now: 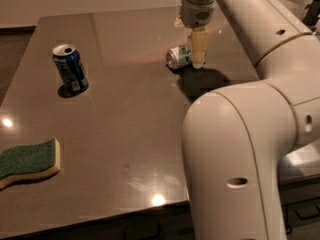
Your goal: Pick 7up can
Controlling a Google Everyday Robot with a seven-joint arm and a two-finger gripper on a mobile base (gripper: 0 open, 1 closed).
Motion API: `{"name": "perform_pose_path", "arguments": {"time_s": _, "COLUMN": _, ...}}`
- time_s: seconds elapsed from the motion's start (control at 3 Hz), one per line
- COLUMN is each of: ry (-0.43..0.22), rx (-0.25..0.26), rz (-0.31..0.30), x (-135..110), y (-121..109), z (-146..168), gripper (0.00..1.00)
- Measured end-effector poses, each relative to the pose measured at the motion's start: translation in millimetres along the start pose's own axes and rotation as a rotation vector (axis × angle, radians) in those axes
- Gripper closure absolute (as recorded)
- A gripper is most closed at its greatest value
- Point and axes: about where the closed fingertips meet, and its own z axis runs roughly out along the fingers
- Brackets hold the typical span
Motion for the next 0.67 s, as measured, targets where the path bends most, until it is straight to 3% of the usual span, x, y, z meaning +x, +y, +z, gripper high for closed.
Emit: {"name": "perform_pose_path", "arguments": {"time_s": 0.67, "ry": 0.028, "rx": -0.017, "rz": -0.058, "x": 2, "y": -18, "z": 25, "gripper": 0.00}}
